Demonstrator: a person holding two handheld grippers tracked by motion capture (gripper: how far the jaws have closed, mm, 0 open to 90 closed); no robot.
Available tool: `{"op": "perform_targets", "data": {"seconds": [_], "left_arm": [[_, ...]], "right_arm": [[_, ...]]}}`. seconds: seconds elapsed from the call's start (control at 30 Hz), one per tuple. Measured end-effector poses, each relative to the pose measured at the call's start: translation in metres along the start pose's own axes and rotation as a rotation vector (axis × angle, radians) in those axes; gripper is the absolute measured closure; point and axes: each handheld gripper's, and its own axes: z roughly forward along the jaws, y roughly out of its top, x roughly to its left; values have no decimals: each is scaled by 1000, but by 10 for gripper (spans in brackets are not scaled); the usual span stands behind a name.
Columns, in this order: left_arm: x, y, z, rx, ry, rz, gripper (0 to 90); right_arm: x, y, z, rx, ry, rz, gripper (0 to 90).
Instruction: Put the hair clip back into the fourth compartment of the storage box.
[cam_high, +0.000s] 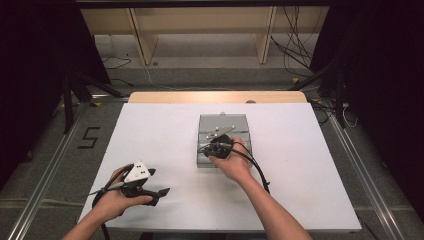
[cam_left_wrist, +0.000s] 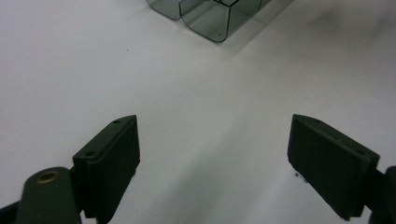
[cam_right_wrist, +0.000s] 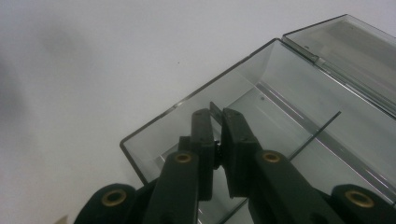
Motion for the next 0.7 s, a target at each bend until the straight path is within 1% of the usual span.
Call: {"op": "perform_targets", "data": {"seconds": [0.7], "left_arm": [[0, 0, 0, -2, -1, 0, 167]], "right_arm": [[-2, 2, 10, 36, -8, 13, 842]]}}
